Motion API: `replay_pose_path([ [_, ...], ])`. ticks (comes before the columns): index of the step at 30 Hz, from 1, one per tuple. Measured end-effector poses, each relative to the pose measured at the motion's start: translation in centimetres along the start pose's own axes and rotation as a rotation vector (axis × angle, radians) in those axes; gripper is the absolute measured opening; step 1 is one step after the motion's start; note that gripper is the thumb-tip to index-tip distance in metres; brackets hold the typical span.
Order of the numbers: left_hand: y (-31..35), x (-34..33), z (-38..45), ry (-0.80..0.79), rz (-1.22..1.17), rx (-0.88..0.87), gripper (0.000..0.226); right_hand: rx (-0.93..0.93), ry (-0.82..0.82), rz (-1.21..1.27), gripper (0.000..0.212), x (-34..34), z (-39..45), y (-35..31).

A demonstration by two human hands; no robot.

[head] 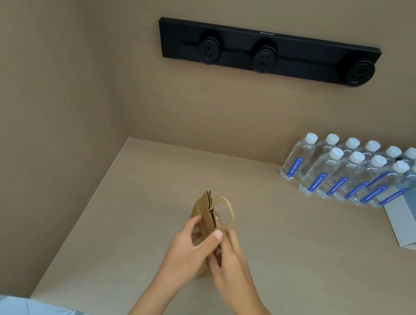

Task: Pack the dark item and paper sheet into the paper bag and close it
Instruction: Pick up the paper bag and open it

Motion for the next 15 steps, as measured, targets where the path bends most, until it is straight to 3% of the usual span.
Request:
replay_pose_path([
  [4,0.1,0.1,-0.6,-0.059,-0.076,0.041,0.055,-0.085,-0.082,0.205,0.049,-0.2,-0.1,-0.8],
  [8,0.0,0.3,-1.1,-0.114,-0.196,0.089,0.048,-0.077,-0.140,0.347,0.029,0.8,-0.4,-1.5],
  [11,0.3,0.4,-1.2,-0.154,-0.176,0.083,0.024,-0.210,-0.095,0.472,0.031,1.1,-0.2,-1.0],
  [15,0.2,0.9,-1.1,-0.108,-0.066,0.118,0.029,-0.313,-0.010,0.509,0.024,1.4,0.2,-0.3],
])
Point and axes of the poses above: each hand's wrist, its own z-axis towards the middle knuckle, its own x-axis out of the back of the hand, y = z × x, the point moved 8 cm from there along z, towards the middle knuckle, and after that the axes turned 6 degrees about x, right-handed, at the moved point
